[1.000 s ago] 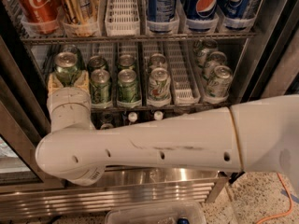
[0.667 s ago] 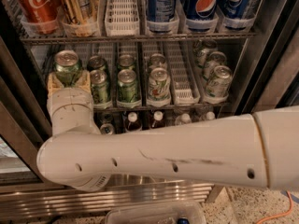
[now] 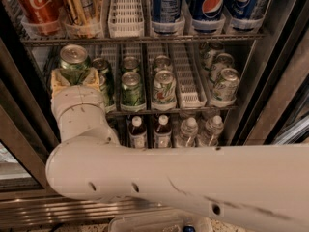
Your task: Pick green can from middle shelf of fridge
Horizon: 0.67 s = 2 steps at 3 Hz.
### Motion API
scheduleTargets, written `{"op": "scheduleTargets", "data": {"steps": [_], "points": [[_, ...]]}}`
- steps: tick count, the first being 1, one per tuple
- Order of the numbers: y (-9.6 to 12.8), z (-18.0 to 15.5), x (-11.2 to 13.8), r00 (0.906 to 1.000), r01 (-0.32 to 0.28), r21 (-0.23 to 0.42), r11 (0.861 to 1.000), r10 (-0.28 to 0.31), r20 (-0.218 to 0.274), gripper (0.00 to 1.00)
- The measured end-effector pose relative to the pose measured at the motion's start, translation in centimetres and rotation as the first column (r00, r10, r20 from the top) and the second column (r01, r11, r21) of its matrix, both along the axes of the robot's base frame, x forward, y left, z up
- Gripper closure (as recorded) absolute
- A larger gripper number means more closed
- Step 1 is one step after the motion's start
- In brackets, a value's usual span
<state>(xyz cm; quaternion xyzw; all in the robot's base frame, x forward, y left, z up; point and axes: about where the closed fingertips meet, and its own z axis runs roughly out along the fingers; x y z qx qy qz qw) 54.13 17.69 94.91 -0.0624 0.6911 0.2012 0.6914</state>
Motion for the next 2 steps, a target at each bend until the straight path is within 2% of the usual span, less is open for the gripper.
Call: {"op": "scheduleTargets", "data": {"steps": [2], "points": [[-1.68,1.53,-1.36,0.9998,-0.019,0.006,1.000,0.019,-0.007,1.00]]}}
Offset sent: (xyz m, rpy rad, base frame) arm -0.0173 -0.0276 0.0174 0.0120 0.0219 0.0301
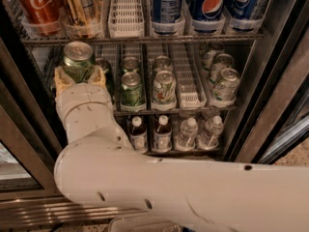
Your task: Pick green can from middle shelf of fridge
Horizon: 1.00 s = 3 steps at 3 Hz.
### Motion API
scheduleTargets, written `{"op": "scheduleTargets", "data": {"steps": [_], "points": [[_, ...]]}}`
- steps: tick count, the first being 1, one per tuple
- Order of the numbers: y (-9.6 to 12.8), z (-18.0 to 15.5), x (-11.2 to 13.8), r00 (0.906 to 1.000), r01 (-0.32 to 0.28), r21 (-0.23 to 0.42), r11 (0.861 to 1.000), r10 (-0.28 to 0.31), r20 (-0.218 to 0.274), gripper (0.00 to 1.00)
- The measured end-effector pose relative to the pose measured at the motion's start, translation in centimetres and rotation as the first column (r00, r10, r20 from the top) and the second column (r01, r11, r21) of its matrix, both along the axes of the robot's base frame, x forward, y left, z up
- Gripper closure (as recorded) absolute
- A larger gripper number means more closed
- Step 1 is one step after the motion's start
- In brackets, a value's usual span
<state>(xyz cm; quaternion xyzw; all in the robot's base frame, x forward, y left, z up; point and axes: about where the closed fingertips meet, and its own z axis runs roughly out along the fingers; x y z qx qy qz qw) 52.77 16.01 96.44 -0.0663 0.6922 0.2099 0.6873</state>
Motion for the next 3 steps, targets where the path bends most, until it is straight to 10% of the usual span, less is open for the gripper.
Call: {"op": "scheduleTargets", "data": {"steps": [3], "points": [[-1.12,0.94,-1.51,0.9936,-0.101,0.000,0.995,0.101,0.050,1.00]]}}
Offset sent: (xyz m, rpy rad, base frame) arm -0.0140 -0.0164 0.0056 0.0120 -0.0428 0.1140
